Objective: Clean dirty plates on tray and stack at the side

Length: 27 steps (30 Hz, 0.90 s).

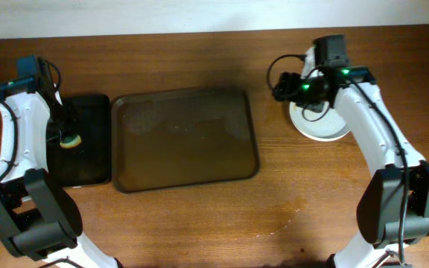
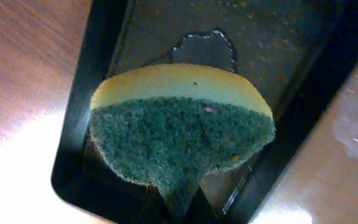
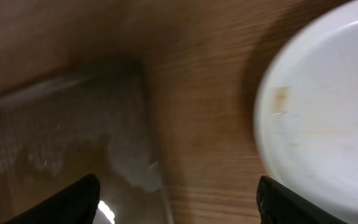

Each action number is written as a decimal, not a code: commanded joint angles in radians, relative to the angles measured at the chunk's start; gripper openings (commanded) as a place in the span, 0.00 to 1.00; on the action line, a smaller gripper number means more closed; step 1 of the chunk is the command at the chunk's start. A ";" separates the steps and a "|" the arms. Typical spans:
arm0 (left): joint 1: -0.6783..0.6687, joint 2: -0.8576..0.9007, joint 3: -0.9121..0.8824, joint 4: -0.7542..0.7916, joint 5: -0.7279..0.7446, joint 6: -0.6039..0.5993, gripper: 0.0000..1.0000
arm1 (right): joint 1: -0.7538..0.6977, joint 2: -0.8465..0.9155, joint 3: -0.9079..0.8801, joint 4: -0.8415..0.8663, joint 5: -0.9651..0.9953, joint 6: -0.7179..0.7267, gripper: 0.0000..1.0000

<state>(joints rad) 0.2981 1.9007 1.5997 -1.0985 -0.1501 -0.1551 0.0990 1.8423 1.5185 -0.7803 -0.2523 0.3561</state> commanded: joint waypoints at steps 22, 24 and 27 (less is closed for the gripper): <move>-0.158 -0.263 0.079 0.012 0.162 -0.009 0.99 | 0.032 -0.687 0.158 -0.394 0.238 -0.105 0.98; -0.159 -0.263 0.079 0.012 0.162 -0.009 0.99 | 0.032 -0.678 0.158 -0.407 0.238 -0.105 0.98; -0.160 -0.263 0.079 0.012 0.162 -0.008 0.99 | 0.032 -0.658 0.153 -0.435 0.337 -0.120 0.98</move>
<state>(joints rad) 0.1375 1.6337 1.6791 -1.0878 0.0048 -0.1589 0.1318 1.1748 1.6661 -1.2163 -0.0006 0.2386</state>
